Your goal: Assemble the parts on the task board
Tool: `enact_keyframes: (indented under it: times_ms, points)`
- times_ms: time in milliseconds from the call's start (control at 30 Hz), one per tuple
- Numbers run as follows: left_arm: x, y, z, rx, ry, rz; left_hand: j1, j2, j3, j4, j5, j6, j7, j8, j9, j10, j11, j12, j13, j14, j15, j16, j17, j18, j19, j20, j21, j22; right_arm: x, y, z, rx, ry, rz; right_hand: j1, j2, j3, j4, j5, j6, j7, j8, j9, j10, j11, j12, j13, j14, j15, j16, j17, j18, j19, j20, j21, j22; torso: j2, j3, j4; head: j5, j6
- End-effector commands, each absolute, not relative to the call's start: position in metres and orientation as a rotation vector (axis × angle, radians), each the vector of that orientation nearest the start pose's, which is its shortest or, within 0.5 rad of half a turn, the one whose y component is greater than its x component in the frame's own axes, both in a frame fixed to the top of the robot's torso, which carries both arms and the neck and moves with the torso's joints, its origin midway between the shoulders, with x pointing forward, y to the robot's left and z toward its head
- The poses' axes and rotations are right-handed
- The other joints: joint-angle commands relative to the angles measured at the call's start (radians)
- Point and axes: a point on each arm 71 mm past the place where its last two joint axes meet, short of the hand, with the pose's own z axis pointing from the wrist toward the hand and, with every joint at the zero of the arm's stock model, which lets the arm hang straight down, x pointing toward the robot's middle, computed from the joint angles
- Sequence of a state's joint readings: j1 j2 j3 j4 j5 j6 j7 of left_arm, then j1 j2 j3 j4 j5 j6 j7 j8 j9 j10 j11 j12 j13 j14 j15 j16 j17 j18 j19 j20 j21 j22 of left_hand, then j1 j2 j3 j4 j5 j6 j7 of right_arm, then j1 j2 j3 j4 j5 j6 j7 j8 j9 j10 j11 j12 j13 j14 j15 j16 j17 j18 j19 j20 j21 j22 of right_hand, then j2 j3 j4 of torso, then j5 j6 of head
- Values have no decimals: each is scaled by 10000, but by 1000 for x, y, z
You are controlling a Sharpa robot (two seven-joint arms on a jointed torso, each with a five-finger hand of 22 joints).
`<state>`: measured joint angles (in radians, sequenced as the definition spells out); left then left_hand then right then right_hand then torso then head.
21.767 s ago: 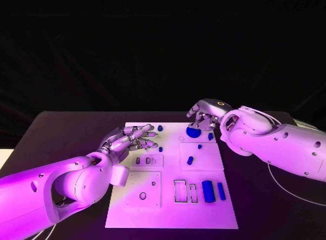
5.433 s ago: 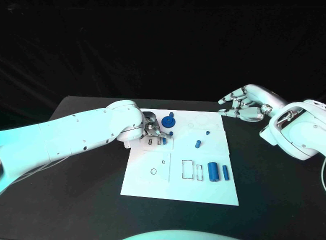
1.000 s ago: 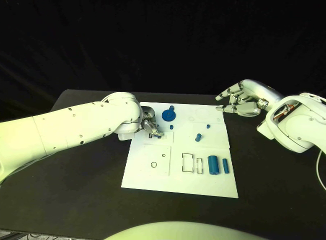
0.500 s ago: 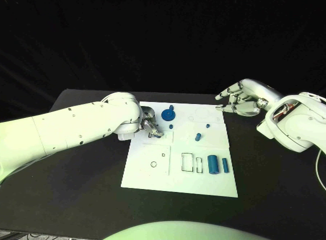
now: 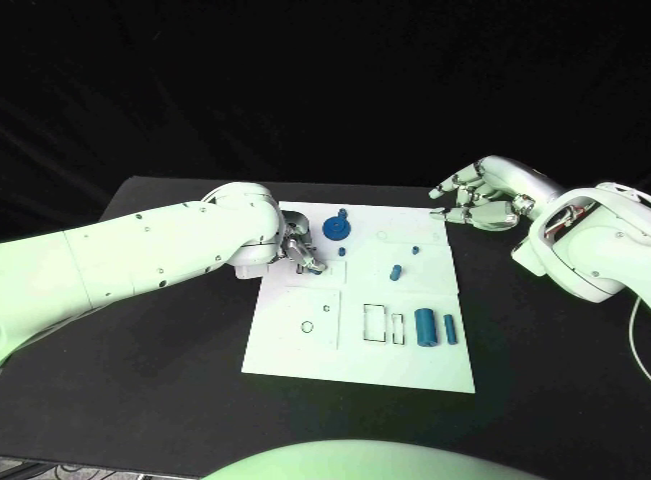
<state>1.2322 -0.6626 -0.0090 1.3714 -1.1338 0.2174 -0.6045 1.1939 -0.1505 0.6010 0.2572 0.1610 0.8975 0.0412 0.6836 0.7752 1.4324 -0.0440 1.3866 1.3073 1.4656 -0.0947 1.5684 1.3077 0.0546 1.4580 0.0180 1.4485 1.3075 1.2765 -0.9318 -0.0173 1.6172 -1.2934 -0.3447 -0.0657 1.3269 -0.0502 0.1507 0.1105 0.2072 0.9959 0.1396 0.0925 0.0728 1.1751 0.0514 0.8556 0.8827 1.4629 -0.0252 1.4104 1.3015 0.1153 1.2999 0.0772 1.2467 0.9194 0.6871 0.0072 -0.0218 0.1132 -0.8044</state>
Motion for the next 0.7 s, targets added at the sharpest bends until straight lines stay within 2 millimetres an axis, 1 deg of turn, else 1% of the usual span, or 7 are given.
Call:
enact_keyframes:
  times_ms: [33,133,400,567,700]
  points:
    - [507,171,-216,-629,23717,-3038,-49,33,1768,-1765,35,267,-171,13,12,51,-6,53,288,1051,-19,24,2631,-82,77,-12,42,692,482,-215,-132,-445,15923,7543,110,-22,20,13,57,-62,25,47,-14,-71,-1,-70,-10,517,-7,-51,7,56,-62,10,-63,-9,-4,3,-6,7,-15]
    - [509,170,-217,-532,23848,-2966,-87,17,1800,-1797,93,287,-175,7,19,69,-9,67,309,1051,-20,24,2631,-86,87,-14,54,713,482,-214,-132,-448,15930,7545,110,-22,20,13,57,-62,25,47,-14,-71,-1,-70,-10,517,-7,-51,7,56,-62,10,-63,-9,-1,1,11,0,-23]
    - [513,167,-219,-367,24203,-2744,-128,14,1824,-1814,141,307,-176,4,26,82,-10,77,323,1051,-20,24,2631,-85,84,-15,50,709,482,-213,-132,-462,15975,7549,110,-22,20,13,57,-62,25,47,-14,-71,-1,-70,-10,517,-7,-51,7,56,-62,10,-63,-9,-3,9,-14,41,-38]
    - [514,166,-220,-356,24394,-2630,-172,29,1844,-1816,174,318,-174,0,31,88,-8,80,329,1051,-20,24,2631,-82,76,-15,40,696,482,-213,-133,-460,16000,7537,110,-22,20,13,57,-62,25,47,-14,-71,-1,-70,-10,517,-7,-51,7,56,-62,10,-63,-9,-3,9,-7,33,-45]
    - [515,165,-220,-389,24480,-2511,-208,46,1858,-1813,192,325,-173,-4,35,84,-7,71,319,1051,-19,24,2631,-82,76,-15,39,697,482,-213,-133,-465,16033,7530,110,-22,20,13,57,-62,25,47,-14,-71,-1,-70,-10,517,-7,-51,7,56,-62,10,-63,-9,-6,2,-4,31,-60]
